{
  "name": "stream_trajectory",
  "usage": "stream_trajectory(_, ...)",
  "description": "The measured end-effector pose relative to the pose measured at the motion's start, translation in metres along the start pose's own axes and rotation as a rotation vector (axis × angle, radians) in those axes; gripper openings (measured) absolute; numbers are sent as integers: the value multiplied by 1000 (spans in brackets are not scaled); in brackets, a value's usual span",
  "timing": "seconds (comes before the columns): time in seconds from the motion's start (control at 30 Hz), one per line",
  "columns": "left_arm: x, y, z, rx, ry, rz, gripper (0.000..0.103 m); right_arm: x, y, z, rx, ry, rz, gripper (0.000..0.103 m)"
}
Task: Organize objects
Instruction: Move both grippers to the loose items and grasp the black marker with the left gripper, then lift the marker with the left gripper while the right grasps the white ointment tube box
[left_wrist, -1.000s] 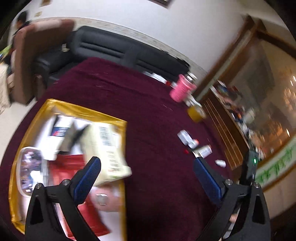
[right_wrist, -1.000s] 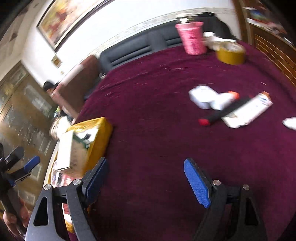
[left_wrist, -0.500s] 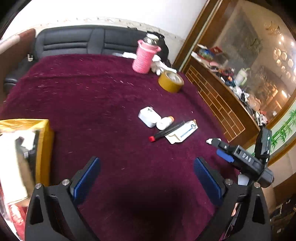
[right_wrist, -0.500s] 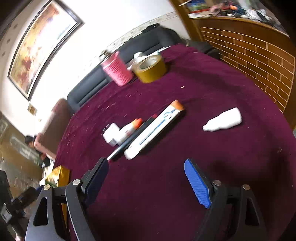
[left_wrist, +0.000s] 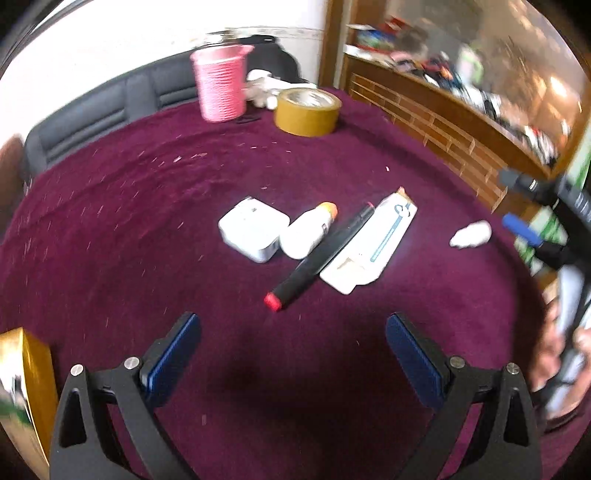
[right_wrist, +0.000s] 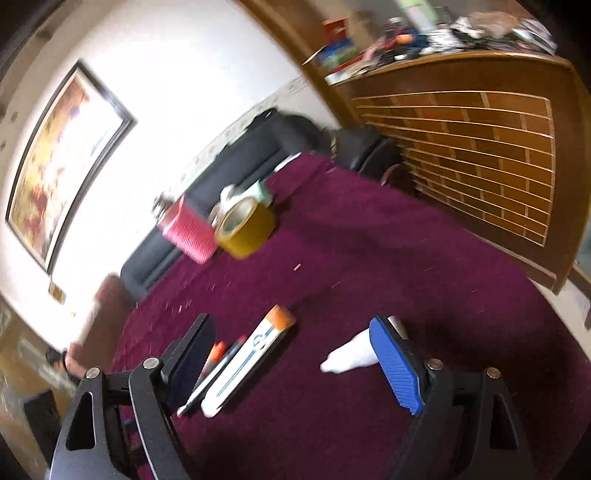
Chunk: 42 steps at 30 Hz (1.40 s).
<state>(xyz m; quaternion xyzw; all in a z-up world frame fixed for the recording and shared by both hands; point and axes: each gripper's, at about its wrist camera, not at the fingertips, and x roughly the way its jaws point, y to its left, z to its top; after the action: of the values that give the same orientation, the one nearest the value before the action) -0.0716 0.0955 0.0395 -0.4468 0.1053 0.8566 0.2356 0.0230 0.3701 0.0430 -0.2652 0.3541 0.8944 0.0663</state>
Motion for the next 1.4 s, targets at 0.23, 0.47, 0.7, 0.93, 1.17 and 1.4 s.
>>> stream_trajectory(0.23,43,-16,16,124,36,3,91,10,-12,3,52,43,8,91)
stream_trajectory(0.47,42,-18,10,80,55,-62,14,12,-9,0,33,46,1,91)
stream_trajectory(0.7,9,-10,-29,66,64,-86,14,14,-12,-2,35,58,-4,91)
stream_trajectory(0.93,12,-23,-5,99,-11,-42,75,15,-12,-4,40,70,4,91)
stream_trajectory(1.17,38,-39,2,132,37,-36,16,17,-13,-4,32,78,4,91)
stream_trajectory(1.4,-3,-13,-42,44,42,-60,14,20,-14,-5,32,89,13,91)
